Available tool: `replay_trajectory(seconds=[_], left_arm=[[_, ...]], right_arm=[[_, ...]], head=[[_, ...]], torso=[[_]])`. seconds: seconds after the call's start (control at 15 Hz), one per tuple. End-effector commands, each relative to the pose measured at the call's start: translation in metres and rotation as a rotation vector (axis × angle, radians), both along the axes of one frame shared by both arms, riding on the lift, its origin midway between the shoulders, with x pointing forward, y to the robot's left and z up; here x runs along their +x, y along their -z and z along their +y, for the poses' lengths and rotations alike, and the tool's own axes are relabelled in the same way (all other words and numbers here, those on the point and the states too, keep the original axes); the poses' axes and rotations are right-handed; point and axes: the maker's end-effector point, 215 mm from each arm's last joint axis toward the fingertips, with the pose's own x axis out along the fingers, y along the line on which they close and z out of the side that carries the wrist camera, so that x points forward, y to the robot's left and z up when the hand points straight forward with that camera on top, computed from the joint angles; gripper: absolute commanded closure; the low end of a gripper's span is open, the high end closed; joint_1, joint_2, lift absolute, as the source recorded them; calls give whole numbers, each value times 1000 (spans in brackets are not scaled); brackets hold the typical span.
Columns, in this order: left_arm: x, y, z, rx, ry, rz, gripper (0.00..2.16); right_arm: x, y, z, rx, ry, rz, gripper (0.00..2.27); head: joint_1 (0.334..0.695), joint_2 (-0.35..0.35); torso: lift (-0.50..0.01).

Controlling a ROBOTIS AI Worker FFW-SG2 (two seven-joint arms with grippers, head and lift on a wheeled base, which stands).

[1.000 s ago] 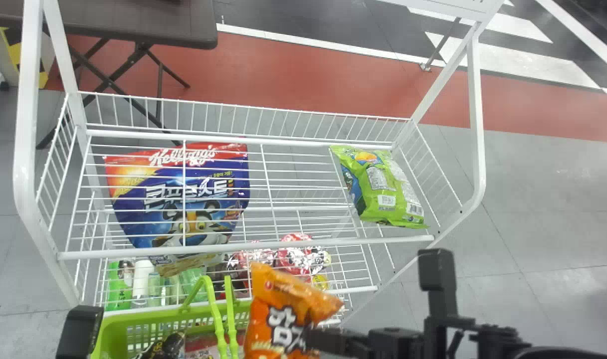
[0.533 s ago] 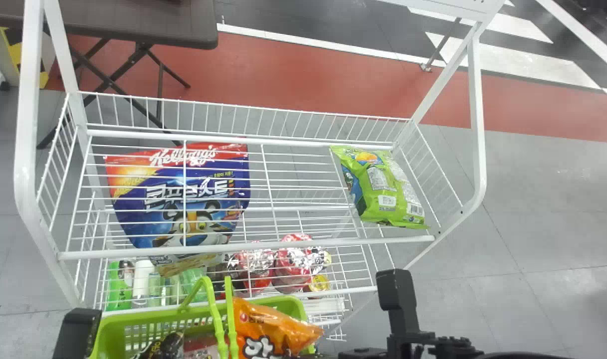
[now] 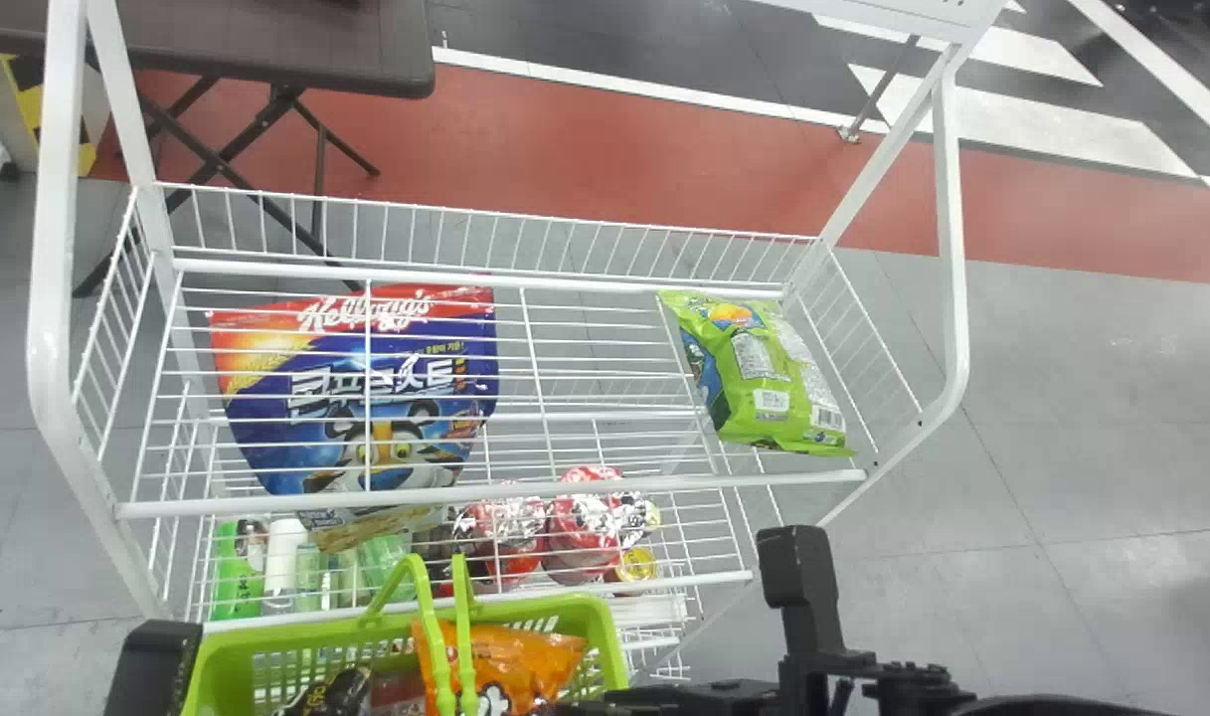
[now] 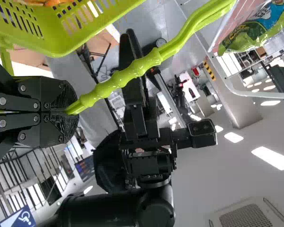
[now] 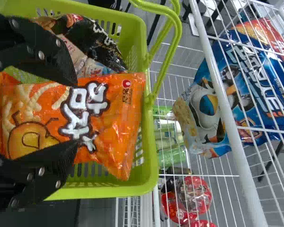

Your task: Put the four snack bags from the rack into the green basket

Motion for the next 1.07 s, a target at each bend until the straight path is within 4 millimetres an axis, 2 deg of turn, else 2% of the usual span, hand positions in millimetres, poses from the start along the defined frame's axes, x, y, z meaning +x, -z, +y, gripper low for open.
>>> replay_trajectory(seconds=[0.0,0.13,0.33,0.47,0.6,0.73,1.0], left_arm=[[-3,0,0,2,1,1,2020],[-4,0,0,0,1,3,2020],[-5,-1,-1,-2,3,1,2020],[-2,-2,0,-3,7,-6,2020],[-5,-1,3,-6,5,-4,2020],[-5,-1,7,-15,-3,-8,2020],[-4,-1,8,-15,-4,-9,2020]], right_arm=[[32,-21,-12,-23,27,-109,100],[76,-42,-31,-83,77,-208,103],[153,-76,-71,-220,181,-318,107],[176,-95,-91,-255,229,-294,107],[212,-122,-113,-299,290,-343,107],[234,-125,-132,-326,336,-336,107],[245,-114,-171,-337,416,-285,107]], head=[[695,-350],[695,-350],[695,-350],[695,-350],[695,-350],[695,-350],[695,-350]], torso=[[-6],[-6],[-6],[-6],[-6],[-6],[-6]])
